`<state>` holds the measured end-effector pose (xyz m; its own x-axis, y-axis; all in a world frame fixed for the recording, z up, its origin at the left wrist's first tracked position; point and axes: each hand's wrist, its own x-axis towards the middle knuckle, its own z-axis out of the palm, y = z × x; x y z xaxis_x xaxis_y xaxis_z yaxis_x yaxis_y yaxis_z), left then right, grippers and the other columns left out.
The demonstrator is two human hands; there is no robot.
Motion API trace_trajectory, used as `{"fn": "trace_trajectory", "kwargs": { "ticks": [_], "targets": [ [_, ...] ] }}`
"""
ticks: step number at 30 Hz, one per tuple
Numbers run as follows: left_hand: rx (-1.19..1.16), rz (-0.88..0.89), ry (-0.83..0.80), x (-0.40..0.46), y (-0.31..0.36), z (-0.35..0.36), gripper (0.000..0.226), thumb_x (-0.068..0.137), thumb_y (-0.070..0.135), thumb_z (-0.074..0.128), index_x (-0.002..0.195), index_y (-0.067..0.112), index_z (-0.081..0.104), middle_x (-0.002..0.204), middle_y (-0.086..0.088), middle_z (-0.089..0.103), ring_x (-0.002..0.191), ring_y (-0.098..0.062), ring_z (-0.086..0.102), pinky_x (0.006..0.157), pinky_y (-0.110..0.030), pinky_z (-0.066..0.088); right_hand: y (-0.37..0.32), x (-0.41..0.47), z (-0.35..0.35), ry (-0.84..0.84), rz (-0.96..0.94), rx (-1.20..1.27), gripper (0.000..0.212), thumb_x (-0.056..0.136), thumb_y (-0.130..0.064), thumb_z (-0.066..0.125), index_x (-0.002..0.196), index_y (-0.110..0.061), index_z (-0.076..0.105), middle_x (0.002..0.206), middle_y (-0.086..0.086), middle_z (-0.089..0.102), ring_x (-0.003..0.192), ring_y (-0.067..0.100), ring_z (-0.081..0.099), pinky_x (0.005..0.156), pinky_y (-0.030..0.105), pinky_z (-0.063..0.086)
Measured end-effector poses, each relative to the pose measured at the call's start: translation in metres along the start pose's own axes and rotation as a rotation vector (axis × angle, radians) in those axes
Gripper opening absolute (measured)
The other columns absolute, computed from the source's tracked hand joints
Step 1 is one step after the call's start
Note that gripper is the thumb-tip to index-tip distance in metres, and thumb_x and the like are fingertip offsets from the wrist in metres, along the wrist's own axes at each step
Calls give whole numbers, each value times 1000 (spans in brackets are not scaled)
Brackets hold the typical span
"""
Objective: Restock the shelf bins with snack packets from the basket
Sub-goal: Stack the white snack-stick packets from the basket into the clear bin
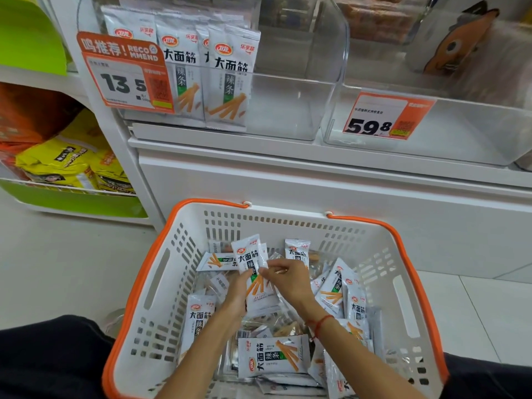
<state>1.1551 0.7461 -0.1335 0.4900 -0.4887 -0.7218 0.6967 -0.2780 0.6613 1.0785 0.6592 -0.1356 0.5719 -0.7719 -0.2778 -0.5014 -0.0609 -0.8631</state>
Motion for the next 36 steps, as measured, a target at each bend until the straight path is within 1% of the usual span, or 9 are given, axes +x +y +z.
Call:
{"fn": "trace_trajectory", "kwargs": {
  "ticks": [6,9,12,16,21,24,27,33,36],
  "targets": [
    [-53,-42,44,8,3,-10,22,100,19,44,85,16,60,68,-5,67,69,-21,59,65,-33,47,25,29,-25,255,172,-69,27,93,-21,55,115,-8,62,107,7,65,89,21,64,76,27,48],
    [-41,-66,46,10,4,-12,23,100,20,45,84,17,61,68,-5,67,70,-21,60,65,-33,48,57,53,-33,43,315,-323,26,88,-14,51,109,-3,61,115,18,62,100,33,60,87,38,50],
    [-12,-63,23,10,1,-9,19,99,20,45,95,13,62,82,-9,65,74,-22,61,69,-35,49,52,50,-33,-18,274,-421,18,89,-16,56,101,-4,61,102,7,65,91,26,62,78,30,48],
    [-31,-52,24,12,4,-8,21,98,15,46,110,6,60,87,-13,65,75,-24,61,72,-35,50,49,44,-26,79,180,-265,17,85,-16,67,100,-9,63,96,-4,64,79,13,61,77,29,52],
    [-1,-67,82,15,4,-19,19,98,16,45,89,13,61,71,-8,65,66,-23,58,62,-33,47,18,35,-35,37,194,218,14,88,-2,61,98,-7,52,90,9,68,70,16,65,55,18,54],
    [19,-47,120,17,5,-21,14,98,15,45,98,11,58,74,-9,61,64,-23,55,62,-33,46,-11,29,-52,-208,314,598,17,92,-5,56,107,-10,59,91,9,69,75,19,65,64,26,54],
    [19,-18,106,16,4,-15,16,98,13,46,108,9,56,79,-9,61,69,-24,56,74,-40,49,-29,20,-44,-350,370,560,17,92,-8,57,108,-10,60,90,10,69,76,19,66,69,28,55],
    [-86,-7,54,9,12,-3,33,98,26,37,111,9,62,89,-15,67,79,-30,62,82,-44,50,-23,5,-9,3,158,318,26,83,-8,71,109,-9,67,84,8,74,68,19,71,65,30,58],
    [-99,8,11,11,18,-2,35,99,29,34,98,13,65,71,-11,70,65,-25,65,67,-34,52,-22,0,-1,41,82,256,27,79,-14,75,106,-11,69,82,5,74,71,19,72,69,32,59]
  ]
}}
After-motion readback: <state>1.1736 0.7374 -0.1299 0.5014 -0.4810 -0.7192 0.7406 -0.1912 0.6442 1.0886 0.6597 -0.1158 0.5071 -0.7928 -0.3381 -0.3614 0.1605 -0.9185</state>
